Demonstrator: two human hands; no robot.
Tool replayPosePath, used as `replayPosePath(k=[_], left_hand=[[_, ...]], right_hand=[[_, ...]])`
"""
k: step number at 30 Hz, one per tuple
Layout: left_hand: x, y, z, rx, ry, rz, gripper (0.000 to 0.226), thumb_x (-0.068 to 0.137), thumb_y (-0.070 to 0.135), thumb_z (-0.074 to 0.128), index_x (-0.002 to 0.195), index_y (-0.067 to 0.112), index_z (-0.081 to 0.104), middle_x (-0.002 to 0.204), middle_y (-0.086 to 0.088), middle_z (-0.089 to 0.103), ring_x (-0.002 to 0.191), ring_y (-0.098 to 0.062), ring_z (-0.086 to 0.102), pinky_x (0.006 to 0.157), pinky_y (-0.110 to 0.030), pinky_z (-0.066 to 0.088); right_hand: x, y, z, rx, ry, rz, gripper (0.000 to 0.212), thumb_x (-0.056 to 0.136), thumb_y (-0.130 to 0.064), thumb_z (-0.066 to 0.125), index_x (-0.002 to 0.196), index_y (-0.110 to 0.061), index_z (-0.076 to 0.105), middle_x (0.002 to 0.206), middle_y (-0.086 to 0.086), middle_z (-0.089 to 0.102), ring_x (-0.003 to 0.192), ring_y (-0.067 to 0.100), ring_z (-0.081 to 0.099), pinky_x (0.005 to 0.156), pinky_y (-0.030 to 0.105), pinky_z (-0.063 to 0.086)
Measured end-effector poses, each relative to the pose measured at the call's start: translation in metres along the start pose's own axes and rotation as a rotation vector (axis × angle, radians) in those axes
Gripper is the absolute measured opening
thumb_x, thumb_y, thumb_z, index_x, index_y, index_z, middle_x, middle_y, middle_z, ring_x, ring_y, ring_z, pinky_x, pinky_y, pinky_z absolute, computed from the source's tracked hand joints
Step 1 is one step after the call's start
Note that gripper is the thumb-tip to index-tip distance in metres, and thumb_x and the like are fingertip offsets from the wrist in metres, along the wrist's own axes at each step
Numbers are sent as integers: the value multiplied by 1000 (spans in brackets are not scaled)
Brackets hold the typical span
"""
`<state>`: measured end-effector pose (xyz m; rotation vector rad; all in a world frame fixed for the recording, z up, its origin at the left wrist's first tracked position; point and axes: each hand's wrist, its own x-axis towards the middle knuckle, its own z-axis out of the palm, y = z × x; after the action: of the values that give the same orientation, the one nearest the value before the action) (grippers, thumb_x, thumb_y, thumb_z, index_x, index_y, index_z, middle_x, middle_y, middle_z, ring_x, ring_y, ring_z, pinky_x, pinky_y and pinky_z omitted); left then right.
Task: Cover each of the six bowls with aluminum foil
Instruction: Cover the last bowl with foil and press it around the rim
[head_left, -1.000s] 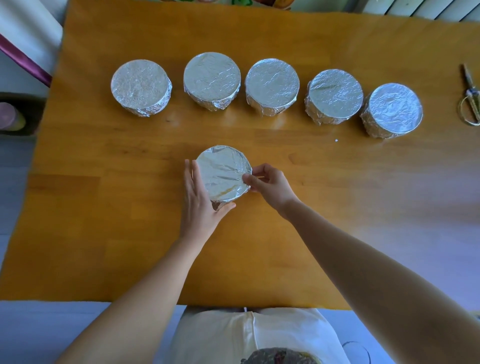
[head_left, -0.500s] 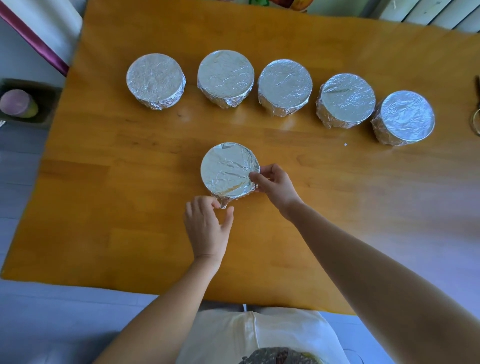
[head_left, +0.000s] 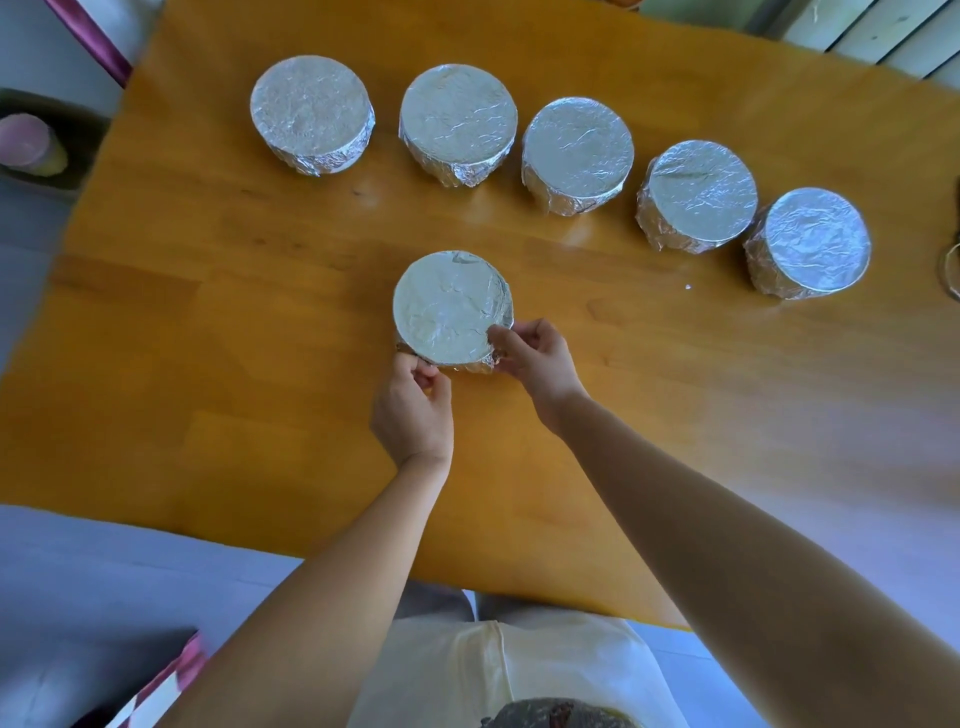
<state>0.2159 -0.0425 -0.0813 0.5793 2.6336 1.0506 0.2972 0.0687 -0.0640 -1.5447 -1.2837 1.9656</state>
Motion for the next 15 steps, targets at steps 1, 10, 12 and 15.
replayPosePath(k=[1, 10, 12, 15], left_hand=[[1, 1, 1, -18, 11, -3, 8, 87, 8, 68, 85, 11, 60, 76, 6, 61, 72, -27, 63, 61, -36, 47], [4, -30, -23, -50, -62, 122, 35, 81, 20, 66, 111, 8, 51, 100, -2, 52, 87, -24, 54, 67, -38, 48], [11, -33, -29, -72, -65, 163, 45, 80, 25, 62, 120, 7, 51, 111, -6, 53, 93, -21, 53, 71, -35, 48], [24, -31, -33, -106, -123, 235, 52, 83, 16, 70, 130, 10, 50, 122, -5, 56, 109, -20, 54, 82, -37, 51]], right_hand=[[-1, 1, 0, 0, 0, 1, 20, 88, -21, 70, 92, -12, 53, 95, 9, 60, 81, 14, 61, 72, 23, 55], [-17, 16, -22, -203, 1, -211, 47, 80, -27, 79, 112, -14, 48, 106, -3, 56, 87, 12, 56, 77, 21, 50], [-20, 22, -24, -350, 28, -316, 43, 77, -19, 81, 103, -14, 47, 93, -4, 51, 74, 10, 48, 68, 18, 44], [-22, 27, -14, -471, 42, -427, 41, 73, -16, 83, 95, -15, 48, 89, -3, 51, 70, 11, 47, 67, 18, 41]])
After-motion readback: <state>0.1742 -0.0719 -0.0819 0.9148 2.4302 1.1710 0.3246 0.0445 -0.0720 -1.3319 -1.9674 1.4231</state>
